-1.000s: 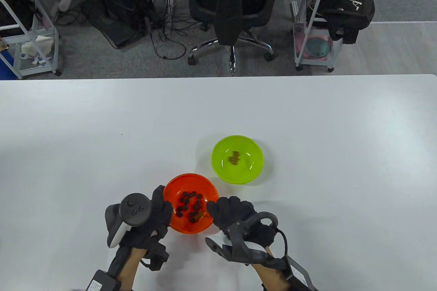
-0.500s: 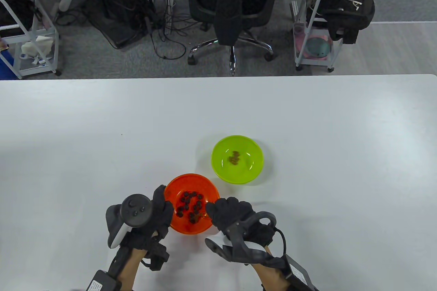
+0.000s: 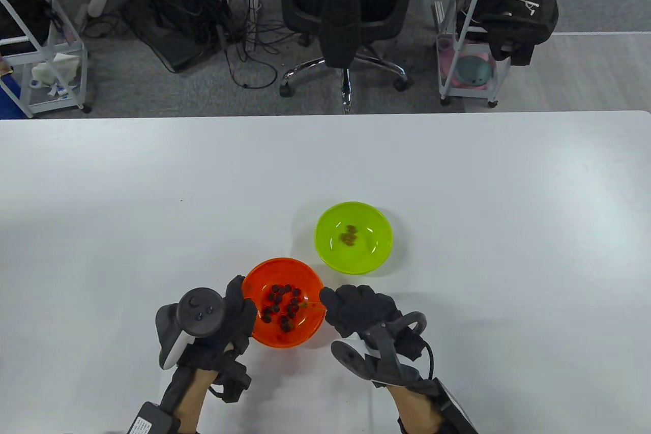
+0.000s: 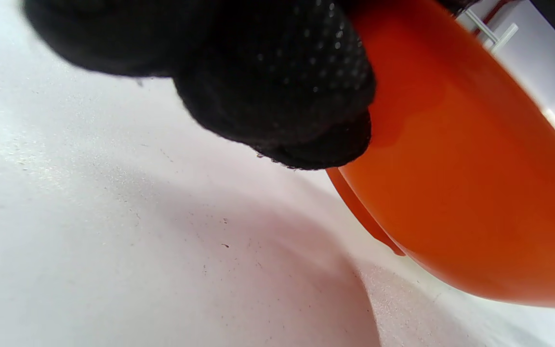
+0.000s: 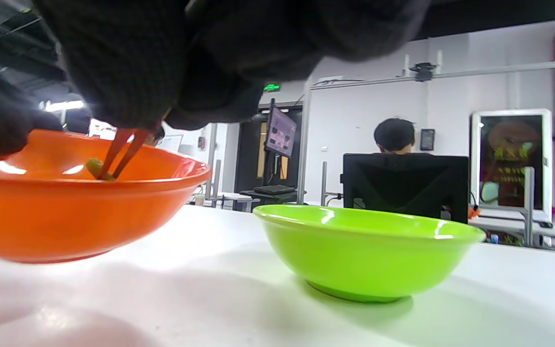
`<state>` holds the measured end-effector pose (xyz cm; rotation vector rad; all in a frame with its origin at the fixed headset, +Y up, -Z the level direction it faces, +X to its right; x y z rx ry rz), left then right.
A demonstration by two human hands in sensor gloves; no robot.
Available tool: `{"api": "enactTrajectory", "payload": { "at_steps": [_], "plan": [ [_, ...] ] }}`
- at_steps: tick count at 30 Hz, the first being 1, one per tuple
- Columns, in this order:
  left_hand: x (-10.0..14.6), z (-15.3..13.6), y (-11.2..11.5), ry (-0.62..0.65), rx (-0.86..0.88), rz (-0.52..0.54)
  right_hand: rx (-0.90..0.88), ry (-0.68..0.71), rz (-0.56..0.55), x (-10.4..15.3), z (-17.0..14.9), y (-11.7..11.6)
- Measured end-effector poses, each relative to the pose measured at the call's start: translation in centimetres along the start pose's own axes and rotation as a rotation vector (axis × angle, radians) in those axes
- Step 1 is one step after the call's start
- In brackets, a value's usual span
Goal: Pick raisins with tweezers into bowl
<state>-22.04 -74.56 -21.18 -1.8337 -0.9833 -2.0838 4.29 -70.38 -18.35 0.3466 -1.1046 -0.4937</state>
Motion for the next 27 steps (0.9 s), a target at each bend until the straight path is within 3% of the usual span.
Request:
{"api": "enactTrajectory", "payload": {
  "at_steps": [8,17,27],
  "plan": [
    [0.0,0.0,-0.1,-0.001,0.002,0.001,-0.084,-0.2,-0.029,0.3,-3.8,-0.2],
    [-0.1,-0.1,0.0,-0.003,0.0,-0.005,-0.159,-0.436,0.013,0.8,-8.6,-2.5],
    [-0.1,-0.1,-0.1,-0.003,0.002,-0.002,-0.153,-0.535,0.025,1.4,-10.5,-3.6]
  ]
}}
Point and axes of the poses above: the tracker on the back of each hand, its own z axis roughly to the thumb side, its own x axis roughly from the fingertips to the wrist, y = z × x, the point moved 2 cm from there along -x, roughly from the wrist to the fingertips, and after that the axes turned 9 degrees about -z, right-handed, at the moved point
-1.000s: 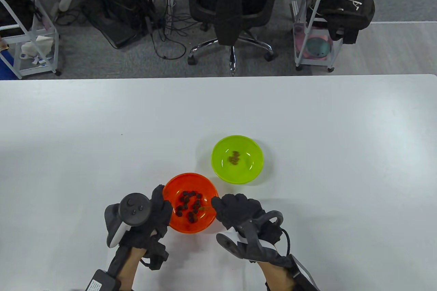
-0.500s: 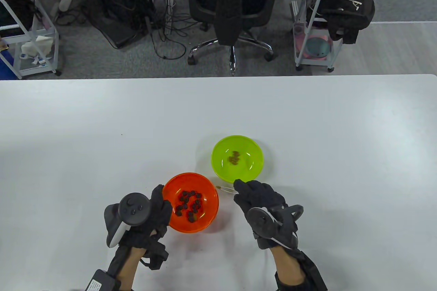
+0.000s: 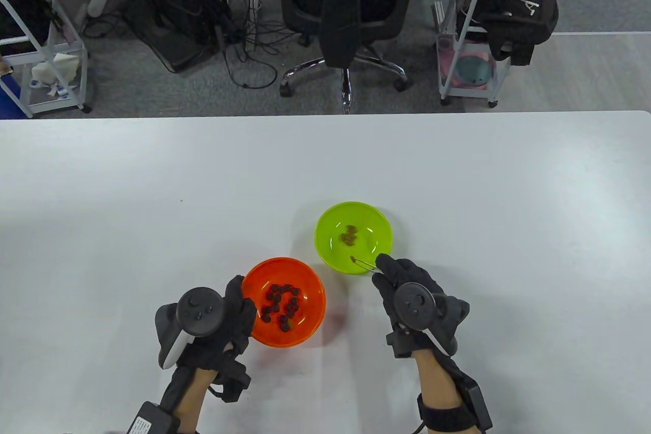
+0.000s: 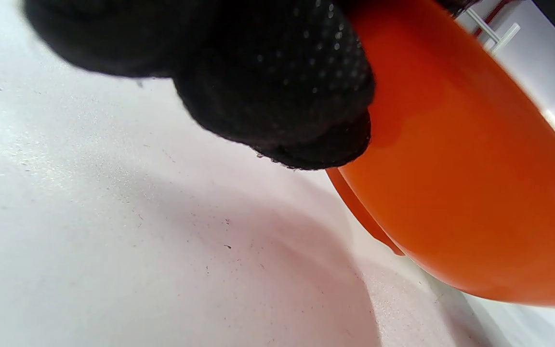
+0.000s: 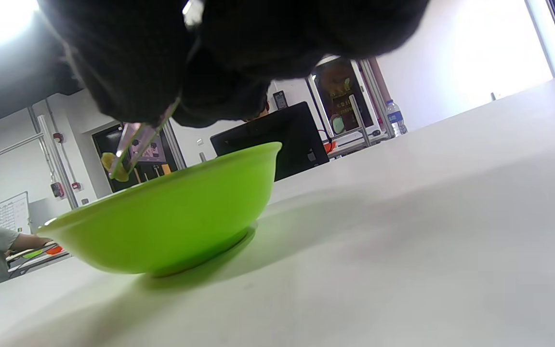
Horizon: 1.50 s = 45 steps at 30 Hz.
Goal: Pick raisins with tweezers into bowl
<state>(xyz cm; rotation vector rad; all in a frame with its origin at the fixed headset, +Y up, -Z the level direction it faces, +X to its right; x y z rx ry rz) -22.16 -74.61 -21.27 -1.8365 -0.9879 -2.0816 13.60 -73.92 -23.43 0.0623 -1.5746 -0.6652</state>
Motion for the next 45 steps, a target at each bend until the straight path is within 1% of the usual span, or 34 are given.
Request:
{"api": "enactTrajectory", "payload": {
  "at_steps": [4,8,15,20,25,30,38,45],
  "plan": [
    [0.0,0.0,0.0,0.0,-0.001,-0.001,0.014,-0.019,-0.022,0.2,-0.1,0.3],
    [0.0,0.0,0.0,-0.001,0.0,0.0,-0.002,-0.004,-0.041,0.4,0.4,1.0],
    [0.0,-0.1,0.0,-0.002,0.002,0.004,-0.039,0.108,-0.047,1.6,3.3,2.2],
    [0.0,-0.1,0.0,-0.002,0.002,0.005,-0.033,0.208,-0.023,2.6,5.6,2.6],
    [0.0,-0.1,0.0,-0.002,0.001,0.008,-0.033,0.315,0.046,3.8,7.9,2.4],
    [0.0,-0.1,0.0,-0.004,0.0,0.011,0.025,0.421,0.102,5.3,10.3,1.9],
    [0.0,-0.1,-0.1,-0.002,-0.006,0.018,0.1,0.495,0.173,6.3,12.1,0.9],
    [0.1,-0.1,-0.1,0.005,-0.005,0.022,0.162,0.531,0.195,6.3,12.9,0.5]
  ]
}}
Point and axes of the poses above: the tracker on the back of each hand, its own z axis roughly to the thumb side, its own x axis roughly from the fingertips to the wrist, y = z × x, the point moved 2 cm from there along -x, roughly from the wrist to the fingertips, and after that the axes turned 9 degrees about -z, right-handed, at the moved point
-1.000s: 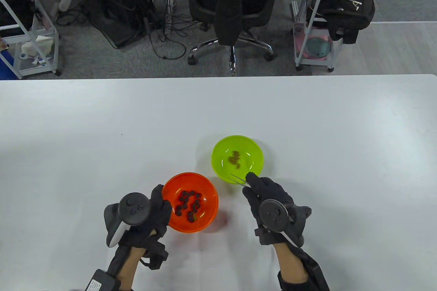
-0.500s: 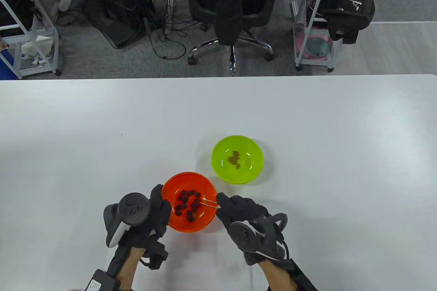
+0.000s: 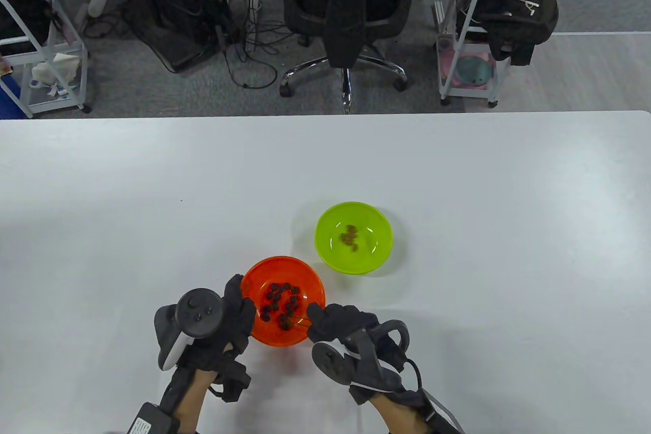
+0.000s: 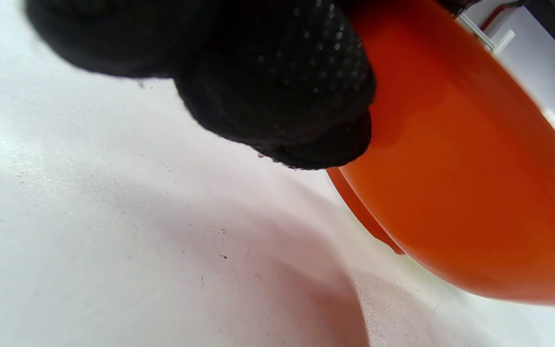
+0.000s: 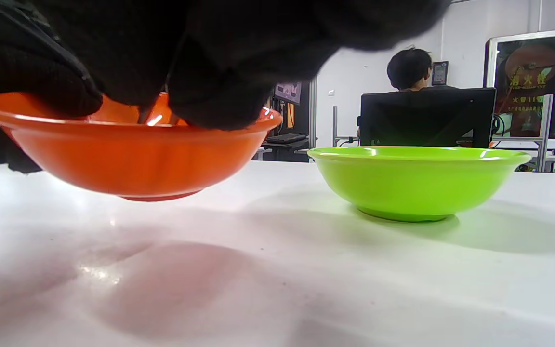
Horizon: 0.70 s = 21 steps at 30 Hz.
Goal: Pick raisins with tweezers into bowl
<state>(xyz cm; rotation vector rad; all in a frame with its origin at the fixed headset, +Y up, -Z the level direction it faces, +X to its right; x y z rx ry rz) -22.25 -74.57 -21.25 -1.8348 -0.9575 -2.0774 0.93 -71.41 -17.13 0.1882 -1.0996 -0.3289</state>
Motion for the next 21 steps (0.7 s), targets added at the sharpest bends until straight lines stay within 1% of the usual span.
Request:
{"api": "enactTrajectory", "payload": {
  "at_steps": [8,13,18,21],
  "plan": [
    [0.1,0.0,0.0,0.006,-0.007,0.0,-0.007,0.025,0.032,-0.2,0.5,-0.2],
    [0.1,0.0,0.0,0.006,-0.002,-0.001,-0.029,0.021,0.02,-0.1,0.2,-0.1],
    [0.0,-0.2,-0.1,-0.002,0.005,0.001,-0.059,-0.015,-0.03,0.0,-0.8,0.5],
    [0.0,-0.4,-0.1,-0.009,0.009,-0.001,-0.122,-0.052,-0.073,0.0,-1.8,0.7]
  ]
}}
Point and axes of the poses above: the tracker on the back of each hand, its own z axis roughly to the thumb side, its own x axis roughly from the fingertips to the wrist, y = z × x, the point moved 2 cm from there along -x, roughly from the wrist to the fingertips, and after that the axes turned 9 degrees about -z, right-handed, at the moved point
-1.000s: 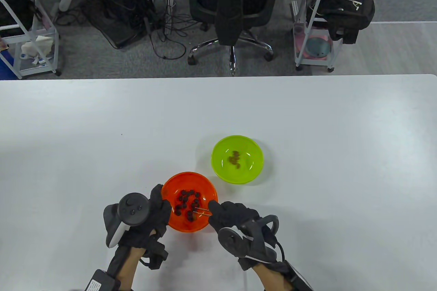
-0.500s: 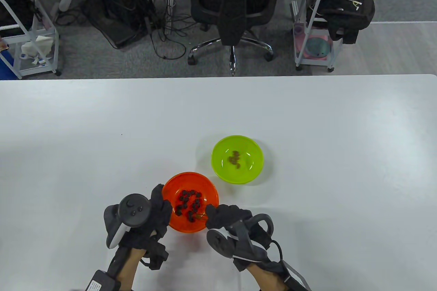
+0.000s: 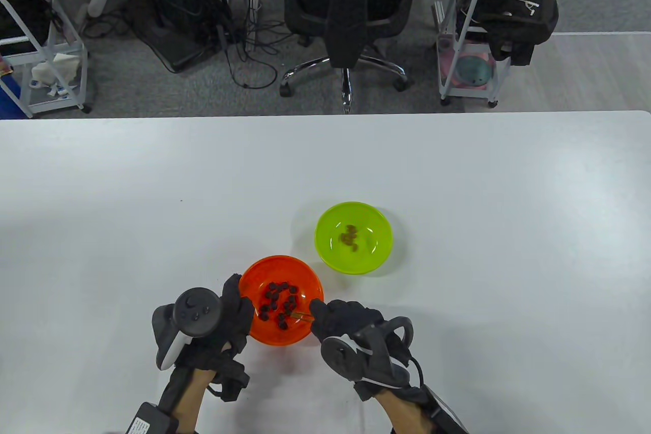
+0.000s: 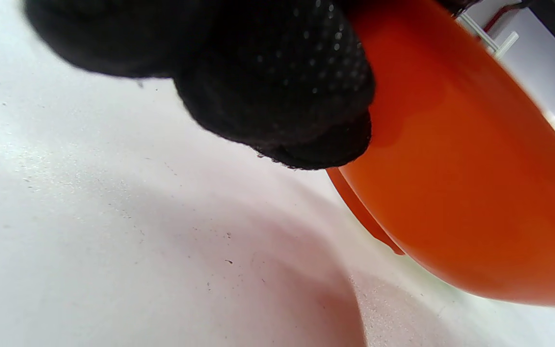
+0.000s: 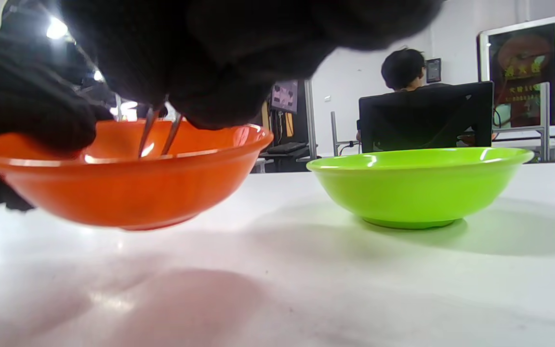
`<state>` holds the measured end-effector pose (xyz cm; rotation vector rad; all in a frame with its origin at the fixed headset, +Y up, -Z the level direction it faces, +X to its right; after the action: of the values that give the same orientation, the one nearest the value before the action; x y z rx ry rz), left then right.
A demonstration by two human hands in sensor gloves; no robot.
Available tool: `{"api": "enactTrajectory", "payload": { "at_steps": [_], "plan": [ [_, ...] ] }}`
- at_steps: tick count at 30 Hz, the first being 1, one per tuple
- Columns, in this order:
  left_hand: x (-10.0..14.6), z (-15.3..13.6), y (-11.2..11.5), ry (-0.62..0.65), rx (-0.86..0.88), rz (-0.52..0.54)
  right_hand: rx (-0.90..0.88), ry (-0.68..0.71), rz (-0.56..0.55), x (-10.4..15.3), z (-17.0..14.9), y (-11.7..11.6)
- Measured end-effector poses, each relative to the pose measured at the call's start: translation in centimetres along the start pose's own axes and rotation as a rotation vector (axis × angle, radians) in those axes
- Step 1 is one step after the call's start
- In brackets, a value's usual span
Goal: Pick raisins with tweezers into bowl
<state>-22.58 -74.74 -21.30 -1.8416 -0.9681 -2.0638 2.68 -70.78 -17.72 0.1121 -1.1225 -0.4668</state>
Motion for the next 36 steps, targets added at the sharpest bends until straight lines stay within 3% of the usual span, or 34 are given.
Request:
{"api": "enactTrajectory", "payload": {
  "at_steps": [7,15,25,36],
  "plan": [
    [-0.1,-0.1,0.0,-0.01,0.004,-0.009,-0.133,-0.127,-0.111,-0.1,-3.3,0.1],
    [-0.2,-0.1,0.0,-0.012,0.003,-0.013,-0.115,-0.294,-0.23,-0.3,-7.2,0.3],
    [-0.2,-0.2,-0.1,-0.025,0.002,-0.019,-0.102,-0.454,-0.223,-0.4,-10.8,-1.1],
    [-0.3,-0.7,-0.4,-0.045,0.022,-0.017,-0.104,-0.485,-0.253,0.2,-11.5,-1.0]
  ]
}}
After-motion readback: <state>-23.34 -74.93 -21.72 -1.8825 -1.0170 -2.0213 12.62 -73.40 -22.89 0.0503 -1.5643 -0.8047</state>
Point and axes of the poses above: the tracker on the back of each hand, its own z axis roughly to the thumb side, its own x axis roughly from the fingertips to the wrist, y = z × x, the point moved 2 cm from there along -x, roughly from the wrist to the fingertips, and after that the axes turned 9 degrees about -z, right-handed, at the moved point
